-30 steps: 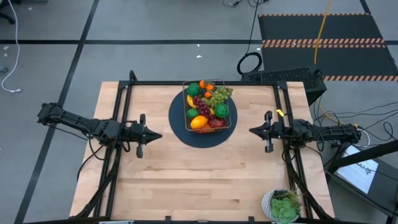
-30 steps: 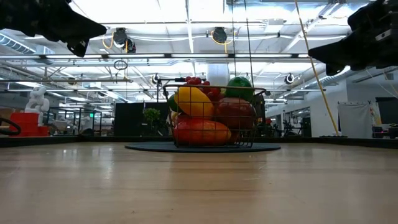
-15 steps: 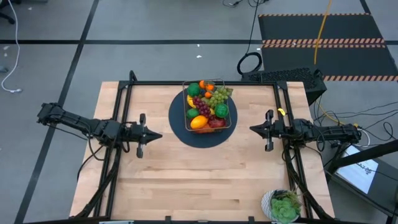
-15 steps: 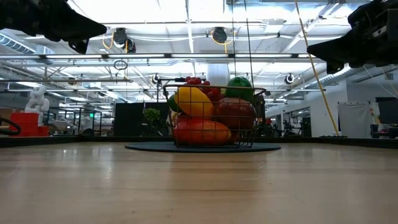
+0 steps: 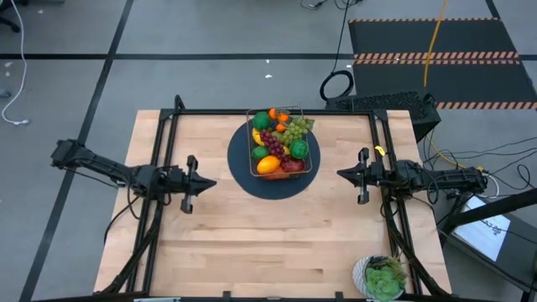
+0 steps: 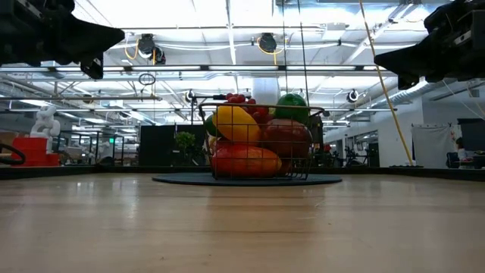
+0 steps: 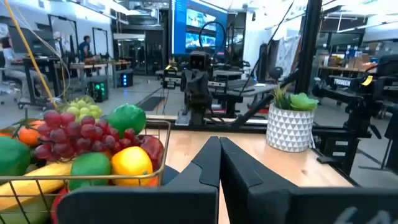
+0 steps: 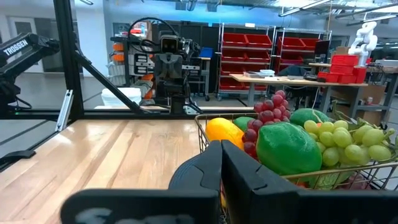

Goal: Build produce basket
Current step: Return to Home Position

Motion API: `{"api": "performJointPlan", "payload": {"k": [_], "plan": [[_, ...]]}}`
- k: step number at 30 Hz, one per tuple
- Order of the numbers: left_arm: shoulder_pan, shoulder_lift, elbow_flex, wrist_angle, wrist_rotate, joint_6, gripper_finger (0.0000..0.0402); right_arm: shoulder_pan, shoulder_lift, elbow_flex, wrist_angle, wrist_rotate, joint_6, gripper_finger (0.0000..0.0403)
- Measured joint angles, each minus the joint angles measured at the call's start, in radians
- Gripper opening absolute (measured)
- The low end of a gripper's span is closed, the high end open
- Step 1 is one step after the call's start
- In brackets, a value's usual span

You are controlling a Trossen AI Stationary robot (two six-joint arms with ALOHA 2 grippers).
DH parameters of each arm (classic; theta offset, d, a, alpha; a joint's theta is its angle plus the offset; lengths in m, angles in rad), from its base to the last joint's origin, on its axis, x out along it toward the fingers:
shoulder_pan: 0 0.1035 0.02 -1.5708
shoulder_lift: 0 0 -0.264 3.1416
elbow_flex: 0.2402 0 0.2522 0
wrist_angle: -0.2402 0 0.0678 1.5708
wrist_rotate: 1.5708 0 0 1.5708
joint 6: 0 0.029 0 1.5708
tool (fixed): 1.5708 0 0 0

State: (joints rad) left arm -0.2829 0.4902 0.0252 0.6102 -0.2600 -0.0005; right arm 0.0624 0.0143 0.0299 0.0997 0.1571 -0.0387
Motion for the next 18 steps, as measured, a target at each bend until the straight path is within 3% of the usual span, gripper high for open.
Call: {"api": "performJointPlan", "payload": {"k": [5,10,18], "plan": [[0.004,-0.059,-0.016,-0.04,0.004,0.029,0.0001,0.0,0.0,0.0,0.0,0.0,0.0,0.0],[0.04,-0.134,-0.016,-0.114,0.112,0.038,0.0001,0.0,0.0,0.0,0.0,0.0,0.0,0.0],[0.102,-0.257,-0.016,-0.261,0.154,0.032,0.0001,0.0,0.0,0.0,0.0,-0.001,0.0,0.0]]}}
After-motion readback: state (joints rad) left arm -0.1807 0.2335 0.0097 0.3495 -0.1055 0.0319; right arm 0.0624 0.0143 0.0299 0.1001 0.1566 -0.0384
